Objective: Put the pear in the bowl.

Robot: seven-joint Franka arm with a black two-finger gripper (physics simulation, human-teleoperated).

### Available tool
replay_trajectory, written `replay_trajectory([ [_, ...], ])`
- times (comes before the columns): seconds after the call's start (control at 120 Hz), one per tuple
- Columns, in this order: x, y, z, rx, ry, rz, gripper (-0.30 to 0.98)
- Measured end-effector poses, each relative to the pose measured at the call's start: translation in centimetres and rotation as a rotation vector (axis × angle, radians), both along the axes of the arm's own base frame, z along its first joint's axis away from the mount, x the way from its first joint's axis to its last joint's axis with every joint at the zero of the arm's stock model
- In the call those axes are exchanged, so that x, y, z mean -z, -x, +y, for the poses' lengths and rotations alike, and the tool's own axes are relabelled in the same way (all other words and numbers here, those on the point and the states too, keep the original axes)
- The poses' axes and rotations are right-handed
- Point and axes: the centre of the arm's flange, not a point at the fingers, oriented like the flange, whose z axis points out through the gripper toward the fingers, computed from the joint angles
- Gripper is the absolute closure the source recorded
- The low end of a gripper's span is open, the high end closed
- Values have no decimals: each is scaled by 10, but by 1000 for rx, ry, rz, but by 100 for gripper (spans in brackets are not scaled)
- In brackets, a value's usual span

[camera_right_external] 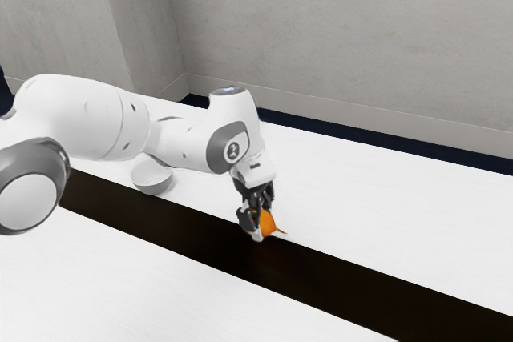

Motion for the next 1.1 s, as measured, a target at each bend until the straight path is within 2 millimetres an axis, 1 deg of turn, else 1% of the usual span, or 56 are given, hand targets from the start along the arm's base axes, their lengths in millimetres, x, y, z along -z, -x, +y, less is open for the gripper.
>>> replay_trajectory([
  [0.142,-15,-12,71,-102,-52,-18,46],
  [0.258,-43,-17,139,-197,-97,-56,52],
  [0.333,-56,-16,179,-253,-125,-72,54],
  [0.392,-63,-13,206,-289,-142,-77,56],
  [0.45,-69,-10,230,-322,-158,-79,51],
  [0.492,-71,-7,242,-340,-166,-78,49],
  [0.575,-72,-4,257,-358,-175,-76,46],
  [0.642,-69,-2,271,-377,-179,-71,44],
  [0.742,-74,-10,290,-397,-193,-90,43],
  [0.85,-66,-15,306,-414,-205,-86,42],
  [0.942,-58,-16,317,-426,-211,-75,42],
  [1.042,-51,-22,319,-428,-213,-72,41],
  [1.1,-48,-24,319,-425,-214,-70,33],
])
